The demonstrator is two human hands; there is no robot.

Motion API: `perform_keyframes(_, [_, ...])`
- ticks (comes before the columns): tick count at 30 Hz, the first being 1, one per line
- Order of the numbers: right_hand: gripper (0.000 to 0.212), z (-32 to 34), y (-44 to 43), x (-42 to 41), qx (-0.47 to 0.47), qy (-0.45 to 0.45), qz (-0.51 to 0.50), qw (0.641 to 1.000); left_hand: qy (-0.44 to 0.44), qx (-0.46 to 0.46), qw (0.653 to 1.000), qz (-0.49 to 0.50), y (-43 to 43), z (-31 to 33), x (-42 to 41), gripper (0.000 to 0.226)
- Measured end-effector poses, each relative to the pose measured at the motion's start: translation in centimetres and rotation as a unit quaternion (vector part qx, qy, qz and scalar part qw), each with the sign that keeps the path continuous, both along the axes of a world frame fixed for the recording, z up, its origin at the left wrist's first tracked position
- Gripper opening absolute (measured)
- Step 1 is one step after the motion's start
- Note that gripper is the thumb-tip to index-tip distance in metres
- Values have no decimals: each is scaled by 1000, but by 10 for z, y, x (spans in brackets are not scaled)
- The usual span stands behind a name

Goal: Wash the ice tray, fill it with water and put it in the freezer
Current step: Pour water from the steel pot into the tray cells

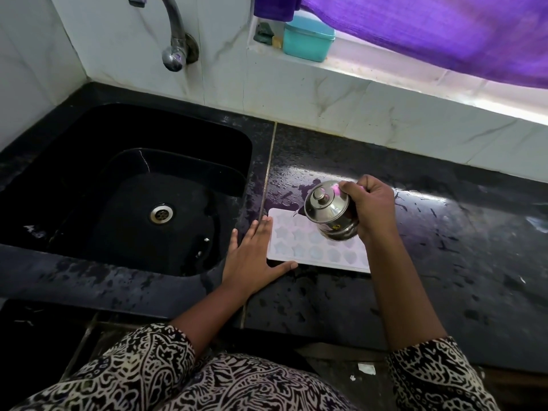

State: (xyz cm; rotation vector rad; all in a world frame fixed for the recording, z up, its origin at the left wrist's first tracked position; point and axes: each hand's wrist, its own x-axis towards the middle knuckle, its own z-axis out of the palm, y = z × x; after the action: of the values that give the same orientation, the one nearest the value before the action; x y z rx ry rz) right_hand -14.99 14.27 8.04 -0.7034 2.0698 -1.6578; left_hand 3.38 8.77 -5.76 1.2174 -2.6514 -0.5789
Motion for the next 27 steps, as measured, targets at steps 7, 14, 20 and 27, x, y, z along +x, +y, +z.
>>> perform_keyframes(7, [38,4,0,-3,-33,-32,0,999,2,6,1000,0,0,1,0,110])
perform_keyframes(14, [36,4,6,-10,-64,-119,-32,990,5,5,1000,1,-1,0,0,109])
perform_keyframes(20, [34,-4,14,-15,-59,-118,-49,990,9,2,1000,2,1,1,0,109])
perform_keyframes(27, [37,-9,21,-16,-36,-55,-45,997,0,0,1000,2,1,1,-1,109])
